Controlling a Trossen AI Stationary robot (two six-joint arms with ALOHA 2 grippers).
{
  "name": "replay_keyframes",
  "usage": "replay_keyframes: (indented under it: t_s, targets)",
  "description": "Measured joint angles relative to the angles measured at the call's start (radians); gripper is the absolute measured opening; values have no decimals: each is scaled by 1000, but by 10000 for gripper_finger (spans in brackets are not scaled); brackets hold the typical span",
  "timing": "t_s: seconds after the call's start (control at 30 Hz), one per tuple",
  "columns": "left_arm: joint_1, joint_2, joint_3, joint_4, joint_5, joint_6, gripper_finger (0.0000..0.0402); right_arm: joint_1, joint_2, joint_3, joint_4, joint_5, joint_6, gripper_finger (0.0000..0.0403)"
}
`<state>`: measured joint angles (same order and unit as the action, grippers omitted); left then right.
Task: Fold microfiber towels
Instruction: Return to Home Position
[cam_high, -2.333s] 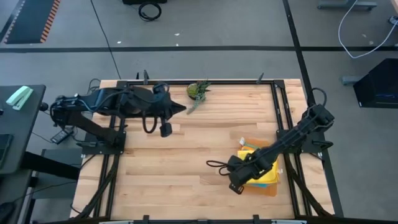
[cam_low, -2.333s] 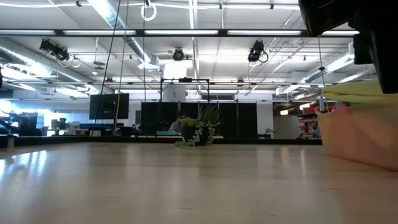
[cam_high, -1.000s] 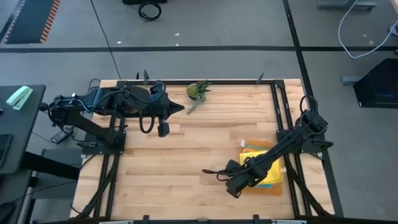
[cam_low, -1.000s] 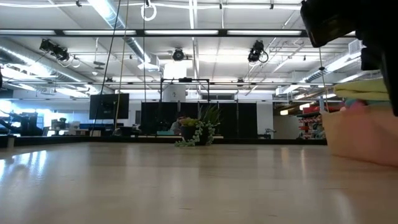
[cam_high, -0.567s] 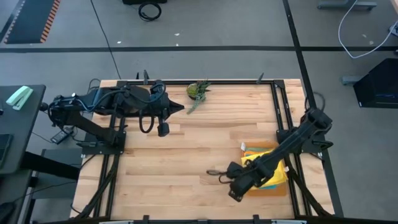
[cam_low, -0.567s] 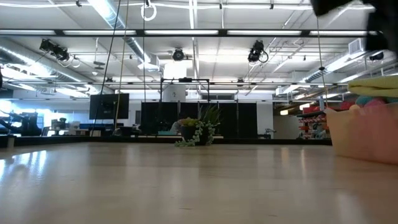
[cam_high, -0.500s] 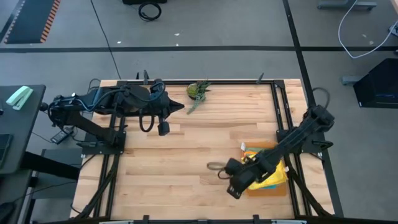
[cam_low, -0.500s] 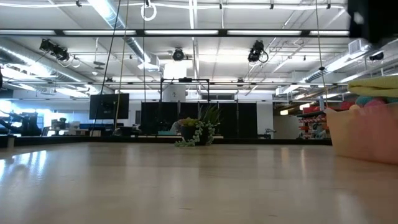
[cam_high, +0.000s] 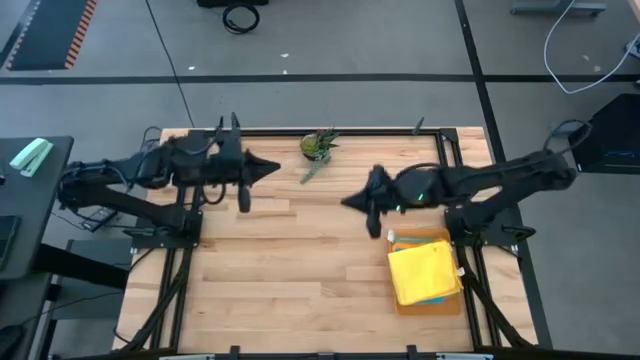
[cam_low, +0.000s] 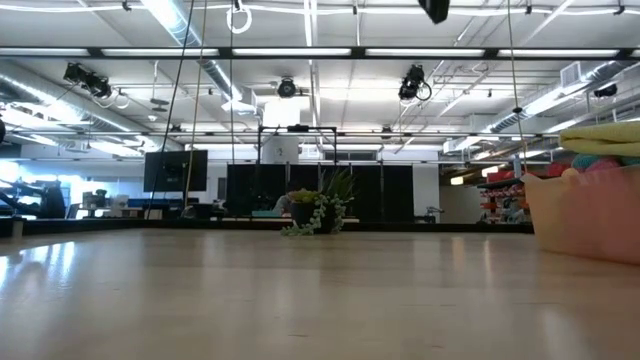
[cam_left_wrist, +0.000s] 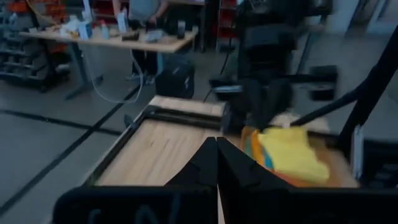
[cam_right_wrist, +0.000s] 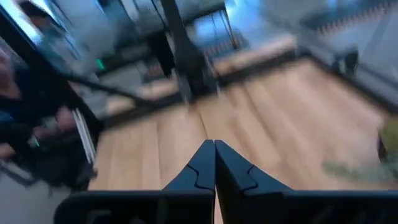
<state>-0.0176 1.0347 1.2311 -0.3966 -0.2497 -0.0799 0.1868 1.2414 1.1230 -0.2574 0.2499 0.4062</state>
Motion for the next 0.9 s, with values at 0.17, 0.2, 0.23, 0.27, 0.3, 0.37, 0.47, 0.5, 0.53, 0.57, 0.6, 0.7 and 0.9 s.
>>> replay_keyframes:
  t_s: [0.17, 0.2, 0.23, 0.27, 0.3, 0.37, 0.47, 0.5, 0.53, 0.57, 0.6, 0.7, 0.9]
  targets:
    - [9, -145, -288, 180, 2, -68, 5, -153, -111, -252, 331, -175, -60, 5]
    - [12, -164, -334, 198, 0, -74, 6, -174, -126, -293, 371, -193, -59, 5]
    - [14, -191, -374, 221, 1, -86, 6, -192, -144, -330, 394, -203, -53, 4]
    - [15, -216, -418, 227, 5, -101, 5, -204, -159, -363, 391, -206, -49, 4]
    - [15, -234, -461, 232, 10, -117, 4, -214, -173, -390, 390, -208, -44, 4]
    - [15, -284, -538, 266, 26, -138, 4, -228, -206, -442, 379, -207, -42, 3]
    - [13, -366, -639, 295, 37, -176, 6, -231, -257, -503, 386, -201, -71, 3]
    - [14, -388, -668, 305, 37, -189, 6, -230, -273, -521, 385, -189, -76, 3]
    - [14, -423, -693, 312, 37, -197, 5, -229, -288, -537, 390, -180, -77, 3]
    - [14, -451, -721, 308, 36, -201, 4, -229, -309, -559, 389, -172, -78, 3]
    - [14, -471, -748, 312, 36, -205, 4, -229, -328, -579, 383, -159, -78, 3]
    - [14, -555, -813, 323, 35, -214, 6, -230, -383, -634, 391, -120, -72, 3]
    - [14, -676, -903, 327, 34, -219, 5, -218, -476, -711, 394, -106, -60, 2]
